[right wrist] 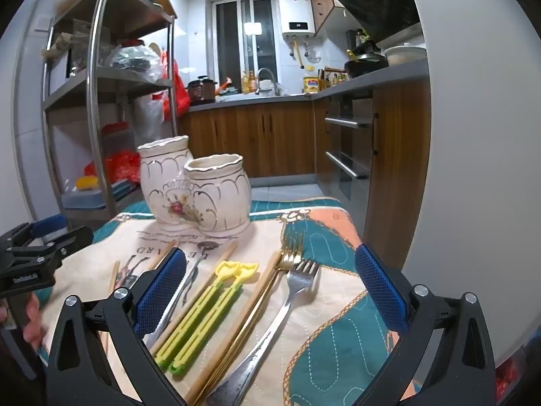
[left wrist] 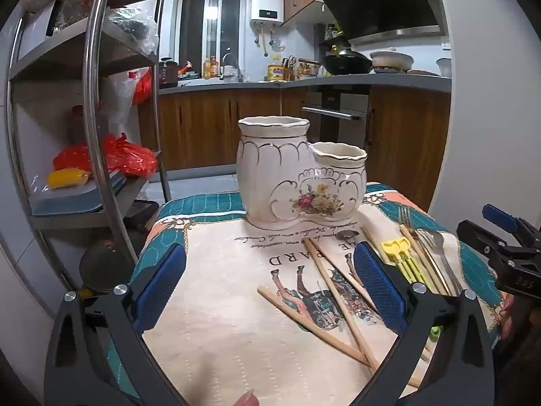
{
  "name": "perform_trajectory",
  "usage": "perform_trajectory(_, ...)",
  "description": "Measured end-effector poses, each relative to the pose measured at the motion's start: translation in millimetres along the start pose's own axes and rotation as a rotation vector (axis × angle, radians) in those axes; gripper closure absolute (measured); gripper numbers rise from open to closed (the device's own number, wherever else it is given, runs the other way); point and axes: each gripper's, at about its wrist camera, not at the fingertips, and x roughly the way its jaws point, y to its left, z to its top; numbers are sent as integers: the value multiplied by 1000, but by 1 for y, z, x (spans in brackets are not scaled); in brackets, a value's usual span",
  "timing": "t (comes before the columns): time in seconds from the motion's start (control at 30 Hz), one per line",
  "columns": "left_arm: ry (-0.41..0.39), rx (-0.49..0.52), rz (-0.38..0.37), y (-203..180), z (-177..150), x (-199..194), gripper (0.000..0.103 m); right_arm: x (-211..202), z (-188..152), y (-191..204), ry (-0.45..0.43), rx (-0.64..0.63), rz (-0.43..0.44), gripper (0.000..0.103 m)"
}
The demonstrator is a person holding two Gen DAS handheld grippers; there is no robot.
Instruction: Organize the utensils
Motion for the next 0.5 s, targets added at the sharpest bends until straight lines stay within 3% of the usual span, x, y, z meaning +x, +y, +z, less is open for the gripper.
perform_trajectory(0.27,-7,-6,-34,9,-2,-6,5,0,0,0,4,2,5,4)
perform_trajectory(0.3,-1,-3,3,9,-3,0,5,0,0,2,3,2,6,4)
perform_trajectory(0.5,10,3,22,3,-1,2,5,-2,1,-1,2,10,9,4)
